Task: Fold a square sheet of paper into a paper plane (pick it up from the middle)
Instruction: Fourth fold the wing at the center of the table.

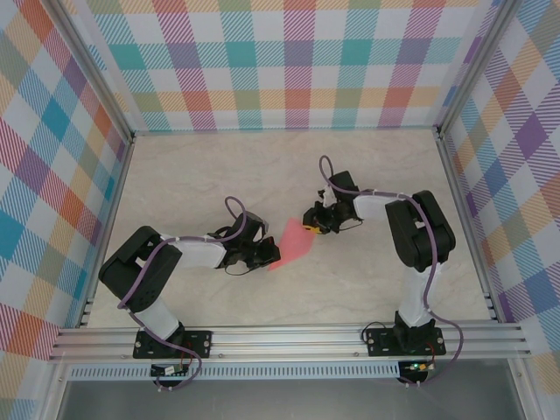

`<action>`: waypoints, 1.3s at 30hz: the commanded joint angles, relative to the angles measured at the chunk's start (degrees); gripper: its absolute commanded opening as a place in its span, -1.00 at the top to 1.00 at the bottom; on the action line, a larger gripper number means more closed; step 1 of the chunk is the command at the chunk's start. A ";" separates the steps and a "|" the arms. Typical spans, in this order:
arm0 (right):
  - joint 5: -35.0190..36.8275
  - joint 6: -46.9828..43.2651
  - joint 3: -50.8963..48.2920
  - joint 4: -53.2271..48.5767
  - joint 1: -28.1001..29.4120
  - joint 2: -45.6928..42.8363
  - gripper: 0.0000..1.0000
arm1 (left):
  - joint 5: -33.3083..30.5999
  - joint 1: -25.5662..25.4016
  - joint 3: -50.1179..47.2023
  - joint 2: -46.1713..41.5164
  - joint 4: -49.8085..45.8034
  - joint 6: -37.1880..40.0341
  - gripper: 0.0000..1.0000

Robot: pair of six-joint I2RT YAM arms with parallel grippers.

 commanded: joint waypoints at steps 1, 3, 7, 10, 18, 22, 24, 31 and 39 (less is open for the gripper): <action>2.33 -2.41 2.24 -2.28 -2.11 0.99 0.52 | -5.44 0.82 -3.24 2.08 -9.20 0.45 0.99; 2.37 -2.78 2.78 -2.95 -2.68 0.62 0.51 | -5.29 0.80 -3.21 2.22 -9.04 0.36 0.99; 0.80 -2.92 2.94 -3.21 -2.86 -2.13 0.47 | -5.11 0.80 -2.97 2.16 -9.11 0.36 0.99; -0.41 -1.97 1.37 -2.52 -2.71 -5.66 0.44 | -5.02 0.84 -2.88 2.03 -9.20 0.40 0.99; -2.55 1.75 -5.29 2.44 1.99 -11.05 0.46 | -4.93 0.81 -2.56 1.39 -9.39 0.36 0.99; -3.51 4.35 -6.69 5.99 6.41 -9.11 0.54 | -4.98 0.84 -2.47 1.34 -9.38 0.32 0.99; -3.31 4.79 -6.26 6.44 8.35 -7.63 0.57 | -4.85 0.81 -2.31 1.46 -9.23 0.36 0.99; -1.08 4.71 -5.62 6.64 11.29 -1.57 0.60 | -4.07 0.80 -1.41 1.70 -9.24 0.11 0.98; 1.06 0.42 -6.63 1.97 11.51 1.39 0.61 | -1.99 0.61 -0.99 0.83 -9.28 -0.25 0.96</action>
